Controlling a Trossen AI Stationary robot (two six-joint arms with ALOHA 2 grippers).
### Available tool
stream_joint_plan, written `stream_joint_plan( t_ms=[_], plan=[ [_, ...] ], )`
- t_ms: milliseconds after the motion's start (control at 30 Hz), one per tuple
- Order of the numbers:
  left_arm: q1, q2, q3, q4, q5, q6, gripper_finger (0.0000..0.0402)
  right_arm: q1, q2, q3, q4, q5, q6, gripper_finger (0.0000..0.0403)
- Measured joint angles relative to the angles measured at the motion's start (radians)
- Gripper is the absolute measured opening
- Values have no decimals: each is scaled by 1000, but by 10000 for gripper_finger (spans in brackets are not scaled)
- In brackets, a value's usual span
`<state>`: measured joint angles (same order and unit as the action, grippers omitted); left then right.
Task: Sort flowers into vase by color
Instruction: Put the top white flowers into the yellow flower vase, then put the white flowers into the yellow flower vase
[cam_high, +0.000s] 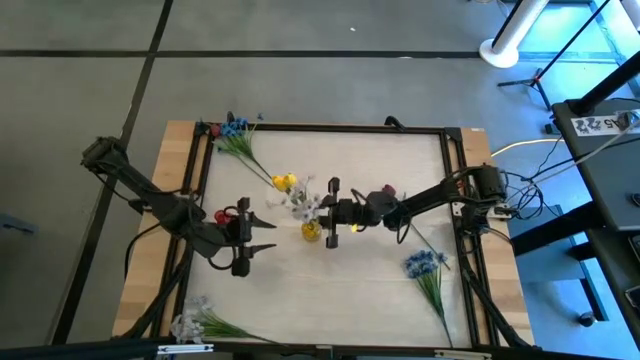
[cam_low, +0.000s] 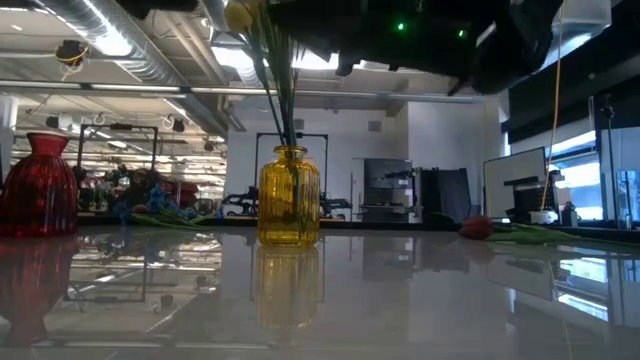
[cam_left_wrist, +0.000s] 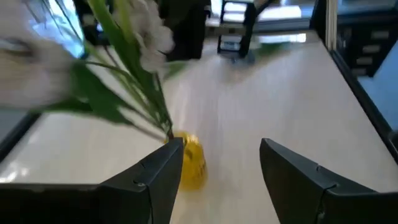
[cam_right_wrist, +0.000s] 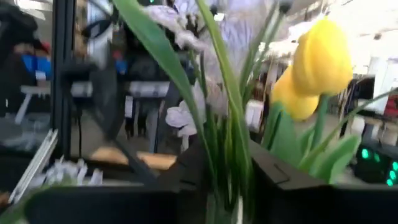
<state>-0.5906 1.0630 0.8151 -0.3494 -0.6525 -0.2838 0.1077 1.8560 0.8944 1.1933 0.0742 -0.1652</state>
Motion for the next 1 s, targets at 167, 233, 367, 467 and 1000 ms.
stream_joint_plan(
  t_ms=[167, 233, 367, 467, 1000],
  plan=[
    [-30, 1, 163, -362, 167, -255, 213, 20, -118, 0, -332, 70, -4, 144],
    [-59, 1, 183, -436, 228, -377, 211, 24, -173, 0, -460, 105, -17, 171],
    [-163, 51, 184, -372, 264, -543, 209, 24, -267, 0, -645, 145, -49, 226],
    [-238, 128, 184, -309, 258, -584, 209, 24, -332, 0, -708, 145, -68, 263],
    [-421, 500, 184, -201, 511, -1009, 208, 24, -545, 1, -947, 224, -20, 316]
  ],
)
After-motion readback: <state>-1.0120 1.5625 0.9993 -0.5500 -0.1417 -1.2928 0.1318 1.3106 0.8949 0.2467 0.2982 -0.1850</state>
